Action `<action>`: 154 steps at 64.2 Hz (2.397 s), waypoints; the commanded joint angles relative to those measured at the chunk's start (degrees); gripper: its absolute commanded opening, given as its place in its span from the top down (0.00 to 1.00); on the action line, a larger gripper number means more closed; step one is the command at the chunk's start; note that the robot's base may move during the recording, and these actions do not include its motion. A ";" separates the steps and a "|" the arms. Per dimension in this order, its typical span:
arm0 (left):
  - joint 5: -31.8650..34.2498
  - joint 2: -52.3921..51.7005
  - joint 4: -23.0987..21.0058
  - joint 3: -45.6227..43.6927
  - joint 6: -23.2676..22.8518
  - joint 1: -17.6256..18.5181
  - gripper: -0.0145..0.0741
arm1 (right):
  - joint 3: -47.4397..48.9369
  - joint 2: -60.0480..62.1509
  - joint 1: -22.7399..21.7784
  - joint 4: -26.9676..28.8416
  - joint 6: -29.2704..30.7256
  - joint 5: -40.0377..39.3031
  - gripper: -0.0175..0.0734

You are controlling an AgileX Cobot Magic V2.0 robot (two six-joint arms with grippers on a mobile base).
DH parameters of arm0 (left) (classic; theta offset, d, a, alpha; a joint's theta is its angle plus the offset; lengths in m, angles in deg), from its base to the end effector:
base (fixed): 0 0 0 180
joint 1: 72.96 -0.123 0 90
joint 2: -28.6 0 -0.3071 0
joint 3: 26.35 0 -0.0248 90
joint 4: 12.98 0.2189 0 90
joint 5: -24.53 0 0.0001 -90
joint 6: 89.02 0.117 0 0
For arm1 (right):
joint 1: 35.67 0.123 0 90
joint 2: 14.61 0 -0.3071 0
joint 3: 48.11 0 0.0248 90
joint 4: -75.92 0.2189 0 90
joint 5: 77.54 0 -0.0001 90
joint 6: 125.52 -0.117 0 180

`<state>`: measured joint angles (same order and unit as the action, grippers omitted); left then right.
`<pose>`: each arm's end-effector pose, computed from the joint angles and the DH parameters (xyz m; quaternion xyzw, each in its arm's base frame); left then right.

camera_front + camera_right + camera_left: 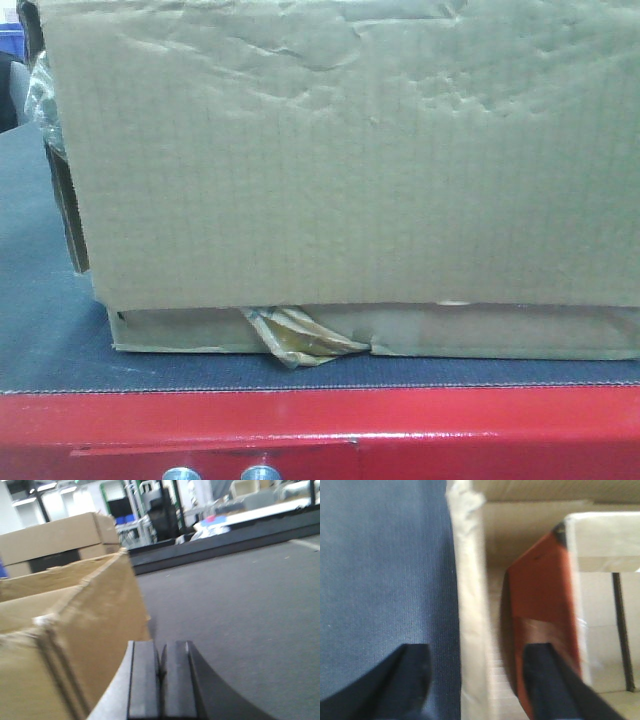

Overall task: Stack two boxes on right shelf middle
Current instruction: 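Bring both grippers down onto opposite walls of the plain box, then close both grippers on the plain box's side walls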

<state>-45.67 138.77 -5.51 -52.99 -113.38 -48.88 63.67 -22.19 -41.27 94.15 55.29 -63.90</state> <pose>0.3456 -0.1388 0.3565 0.0052 0.9718 -0.0340 0.2333 0.0191 0.0068 0.2436 0.1107 0.6907 0.0962 0.7081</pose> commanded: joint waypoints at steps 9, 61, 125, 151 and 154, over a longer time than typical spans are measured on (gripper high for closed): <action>0.24 0.00 -0.22 -0.05 1.88 -0.84 0.33 | 11.95 -6.38 -0.02 0.44 -0.10 19.57 0.99; 0.24 0.33 0.81 2.23 1.75 -0.84 0.34 | 47.90 -39.80 -0.03 -13.00 -0.33 36.72 0.96; 0.24 0.33 0.81 2.23 1.75 -0.84 0.34 | 89.88 -89.71 18.43 -26.43 -16.58 56.32 0.79; 0.24 0.33 0.81 2.23 1.75 -0.84 0.34 | 89.29 -97.67 18.43 -25.30 -16.58 56.32 0.47; 0.24 0.33 0.81 2.23 1.75 -0.84 0.34 | 88.86 -98.56 18.43 -24.07 -16.58 56.32 0.47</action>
<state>-45.67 139.44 -4.84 -50.76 -111.56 -49.55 152.93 -119.53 -22.89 68.81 38.86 -7.40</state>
